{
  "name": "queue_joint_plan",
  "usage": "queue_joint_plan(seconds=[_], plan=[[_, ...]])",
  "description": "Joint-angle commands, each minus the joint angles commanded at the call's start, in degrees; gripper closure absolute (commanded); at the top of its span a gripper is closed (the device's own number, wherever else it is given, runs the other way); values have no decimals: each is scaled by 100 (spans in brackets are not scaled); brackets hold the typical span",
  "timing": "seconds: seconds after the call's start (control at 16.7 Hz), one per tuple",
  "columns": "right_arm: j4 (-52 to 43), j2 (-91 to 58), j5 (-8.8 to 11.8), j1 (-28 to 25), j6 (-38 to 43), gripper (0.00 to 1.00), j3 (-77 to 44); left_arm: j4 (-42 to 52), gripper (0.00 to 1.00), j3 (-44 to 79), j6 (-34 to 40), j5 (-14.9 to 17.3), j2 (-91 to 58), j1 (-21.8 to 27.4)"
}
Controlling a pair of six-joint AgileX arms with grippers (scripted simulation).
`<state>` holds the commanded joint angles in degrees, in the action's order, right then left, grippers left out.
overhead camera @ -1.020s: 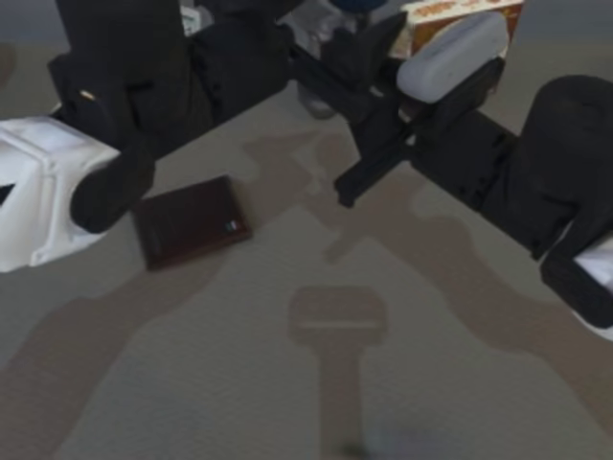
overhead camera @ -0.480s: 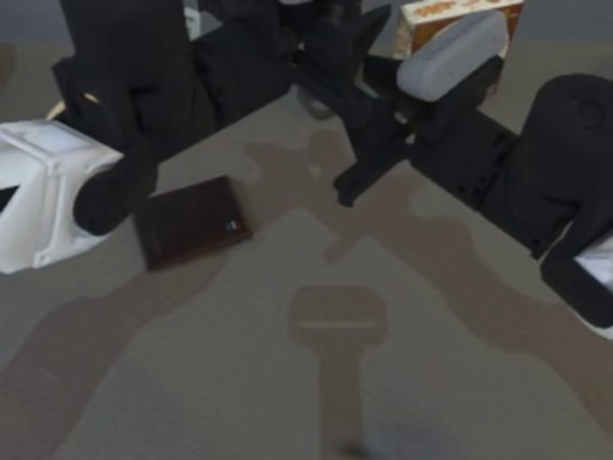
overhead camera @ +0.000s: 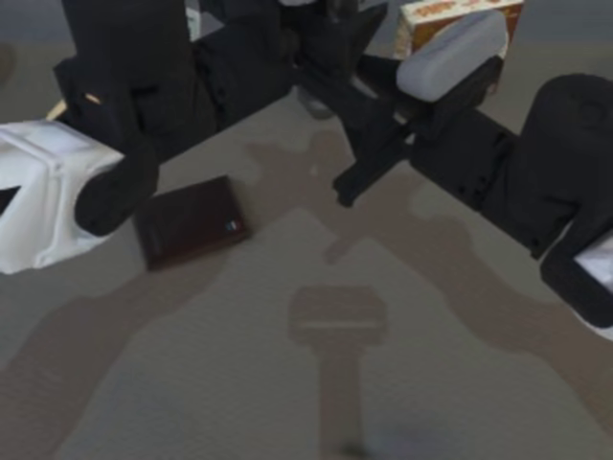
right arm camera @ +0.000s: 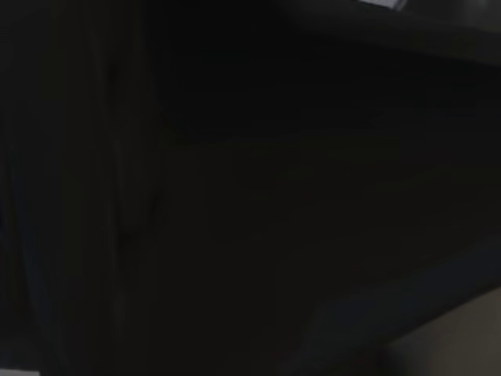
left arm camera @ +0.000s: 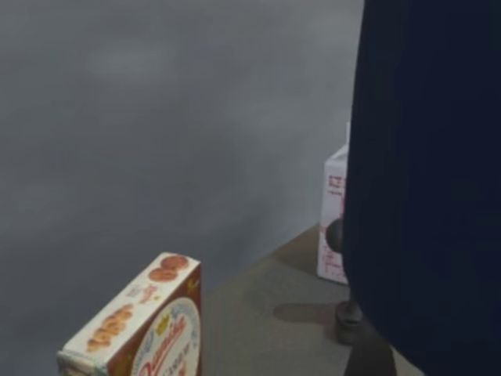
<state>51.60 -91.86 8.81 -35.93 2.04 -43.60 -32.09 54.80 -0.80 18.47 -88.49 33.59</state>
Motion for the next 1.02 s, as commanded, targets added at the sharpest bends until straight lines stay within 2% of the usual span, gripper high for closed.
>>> queue_joint_plan(seconds=[0.06, 0.84, 1.02], plan=[[0, 0, 0, 0, 0, 100, 0, 0, 100, 0, 0, 0, 0, 0], [0, 0, 0, 0, 0, 2, 0, 0, 100, 0, 0, 0, 0, 0], [0, 0, 0, 0, 0, 0, 0, 0, 100, 0, 0, 0, 0, 0]])
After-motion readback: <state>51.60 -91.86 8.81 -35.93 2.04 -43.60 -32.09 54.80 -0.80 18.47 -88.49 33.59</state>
